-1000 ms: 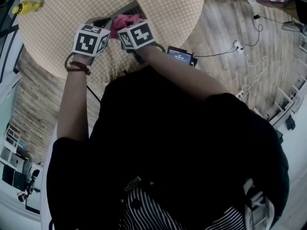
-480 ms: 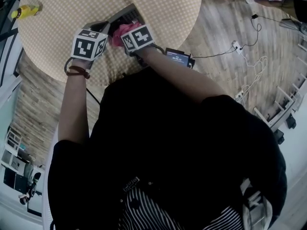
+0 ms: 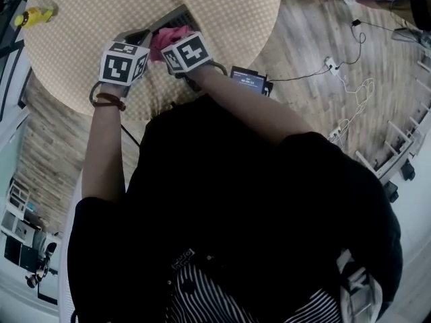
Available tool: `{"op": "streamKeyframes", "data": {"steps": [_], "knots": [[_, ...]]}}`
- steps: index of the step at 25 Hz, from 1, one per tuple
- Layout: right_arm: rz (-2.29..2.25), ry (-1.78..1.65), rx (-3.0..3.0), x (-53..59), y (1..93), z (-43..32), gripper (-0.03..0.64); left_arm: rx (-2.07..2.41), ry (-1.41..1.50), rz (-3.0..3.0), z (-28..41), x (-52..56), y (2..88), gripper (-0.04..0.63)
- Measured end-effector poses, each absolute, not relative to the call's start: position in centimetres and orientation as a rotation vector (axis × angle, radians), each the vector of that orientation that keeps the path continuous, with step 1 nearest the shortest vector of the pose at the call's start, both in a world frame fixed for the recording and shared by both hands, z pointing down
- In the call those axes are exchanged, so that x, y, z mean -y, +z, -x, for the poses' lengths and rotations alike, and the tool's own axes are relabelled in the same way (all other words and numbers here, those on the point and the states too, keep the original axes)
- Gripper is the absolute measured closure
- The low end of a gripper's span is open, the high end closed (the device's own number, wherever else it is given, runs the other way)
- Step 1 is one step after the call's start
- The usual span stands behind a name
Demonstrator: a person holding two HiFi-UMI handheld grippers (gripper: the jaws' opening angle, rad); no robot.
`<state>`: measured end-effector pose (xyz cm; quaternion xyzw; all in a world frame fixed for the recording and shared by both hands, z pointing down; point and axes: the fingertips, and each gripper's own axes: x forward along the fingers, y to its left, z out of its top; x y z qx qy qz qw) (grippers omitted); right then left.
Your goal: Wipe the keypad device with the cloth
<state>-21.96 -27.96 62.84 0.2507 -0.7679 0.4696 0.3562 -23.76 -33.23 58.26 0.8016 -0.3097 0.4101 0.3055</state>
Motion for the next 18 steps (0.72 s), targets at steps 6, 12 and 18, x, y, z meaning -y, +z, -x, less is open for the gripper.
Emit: {"op": "streamKeyframes", "data": {"steps": [6, 12, 18], "knots": [[-0.617, 1.197, 1.872, 25.1, 66.1, 20.2, 0.554, 0.815, 1.102, -2.156, 23.8, 32.7, 58.4, 0.592], [-0.533, 1.111, 1.913, 24.3, 64.9, 21.2, 0.554, 0.931, 1.026, -2.141, 24.8, 32.2, 58.0, 0.592], [-0.386, 0.96, 2.111, 22.6, 57.3, 21.7, 0.555, 1.234, 0.689, -2.129, 27.2, 31.3, 51.6, 0.592]]}}
